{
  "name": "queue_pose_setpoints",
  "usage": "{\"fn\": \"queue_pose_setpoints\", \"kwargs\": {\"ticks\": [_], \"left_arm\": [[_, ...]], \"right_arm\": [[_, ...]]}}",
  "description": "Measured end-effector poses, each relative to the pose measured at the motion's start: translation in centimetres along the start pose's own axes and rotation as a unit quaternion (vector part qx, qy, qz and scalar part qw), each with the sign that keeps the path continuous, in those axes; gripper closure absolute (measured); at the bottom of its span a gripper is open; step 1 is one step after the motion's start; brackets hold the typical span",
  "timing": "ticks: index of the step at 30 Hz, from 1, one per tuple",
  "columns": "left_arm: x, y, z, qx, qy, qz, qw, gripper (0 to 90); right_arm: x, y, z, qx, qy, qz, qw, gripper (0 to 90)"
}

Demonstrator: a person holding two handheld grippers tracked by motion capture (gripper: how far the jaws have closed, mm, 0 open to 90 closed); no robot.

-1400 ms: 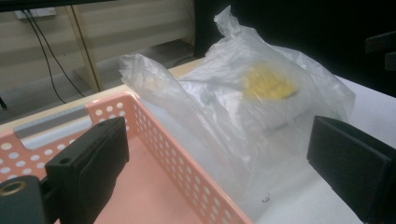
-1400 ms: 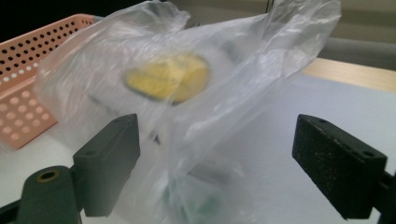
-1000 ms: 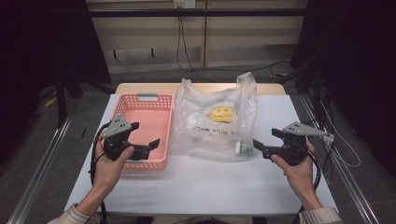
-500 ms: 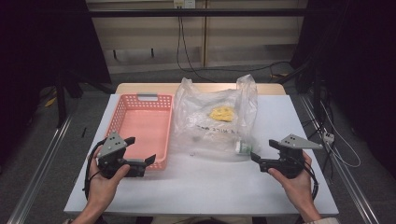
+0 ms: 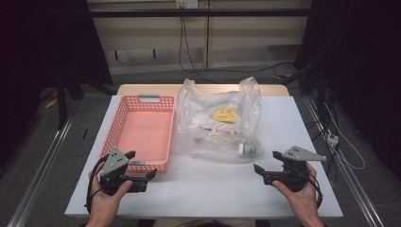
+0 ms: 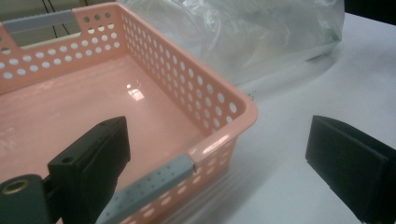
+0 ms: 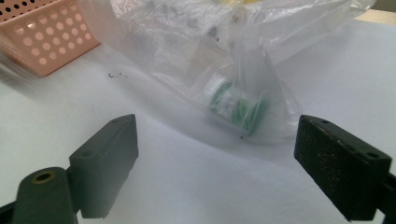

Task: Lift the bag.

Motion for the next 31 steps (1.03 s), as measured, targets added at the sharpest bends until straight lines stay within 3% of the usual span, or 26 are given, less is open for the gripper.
{"fn": "queue_pose_setpoints", "kwargs": {"ticks": [11, 21, 31], "left_arm": [[1.9, -0.5, -0.3, -0.005, -0.007, 0.003, 1.0, 6.1], [2.7, 0.7, -1.7, -0.027, -0.045, -0.026, 0.9983, 6.3], [2.9, 1.0, -1.4, -0.024, -0.046, -0.038, 0.9979, 6.3]], "right_arm": [[1.7, -0.6, -0.4, 0.009, -0.007, 0.018, 0.9998, 14.0], [2.7, -0.9, -1.0, 0.02, -0.014, 0.03, 0.9993, 13.8], [2.5, -1.1, -0.4, 0.02, -0.01, 0.026, 0.9994, 13.8]]}}
Point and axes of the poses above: each handheld gripper's, and its own axes: z roughly forward along the jaws, x roughly out of its underside, y roughly to its left, the point moved 1 cm from there along z, roughly forward along the jaws, and after that the axes turned 11 degrees about -x, right-handed, at the moved point
